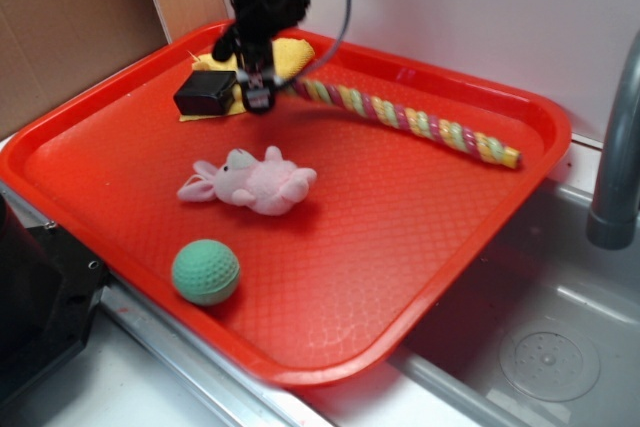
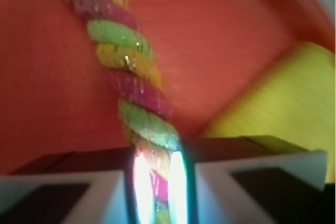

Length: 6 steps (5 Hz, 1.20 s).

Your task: Grab the multicolored rope.

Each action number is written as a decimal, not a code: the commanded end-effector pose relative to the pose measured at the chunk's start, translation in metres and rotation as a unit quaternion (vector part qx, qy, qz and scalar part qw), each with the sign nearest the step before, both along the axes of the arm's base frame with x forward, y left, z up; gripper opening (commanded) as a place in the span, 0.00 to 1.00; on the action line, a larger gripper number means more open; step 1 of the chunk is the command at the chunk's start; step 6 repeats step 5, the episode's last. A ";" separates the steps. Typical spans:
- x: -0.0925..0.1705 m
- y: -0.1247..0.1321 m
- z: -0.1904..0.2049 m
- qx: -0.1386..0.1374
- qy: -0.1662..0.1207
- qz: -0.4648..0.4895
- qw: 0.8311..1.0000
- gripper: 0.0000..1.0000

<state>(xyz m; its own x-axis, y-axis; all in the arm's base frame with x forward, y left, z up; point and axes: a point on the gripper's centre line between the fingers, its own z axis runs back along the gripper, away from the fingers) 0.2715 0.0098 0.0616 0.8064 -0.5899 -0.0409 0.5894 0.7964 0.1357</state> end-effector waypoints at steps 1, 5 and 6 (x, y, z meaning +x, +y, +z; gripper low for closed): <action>-0.019 -0.020 0.087 0.034 -0.044 0.205 0.977 0.00; -0.072 -0.015 0.155 -0.088 -0.020 0.397 0.914 0.00; -0.072 -0.015 0.155 -0.088 -0.020 0.397 0.914 0.00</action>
